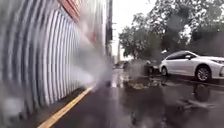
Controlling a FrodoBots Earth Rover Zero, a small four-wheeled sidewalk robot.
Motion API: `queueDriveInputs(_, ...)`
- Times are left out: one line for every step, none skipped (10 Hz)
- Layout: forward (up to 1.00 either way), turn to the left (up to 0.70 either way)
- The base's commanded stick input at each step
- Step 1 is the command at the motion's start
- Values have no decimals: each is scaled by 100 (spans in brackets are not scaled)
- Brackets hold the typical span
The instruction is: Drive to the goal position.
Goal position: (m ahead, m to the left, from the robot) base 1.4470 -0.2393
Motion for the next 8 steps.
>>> queueDriveInputs(100,0)
queueDriveInputs(100,0)
queueDriveInputs(100,0)
queueDriveInputs(100,0)
queueDriveInputs(100,0)
queueDriveInputs(100,0)
queueDriveInputs(100,0)
queueDriveInputs(100,0)
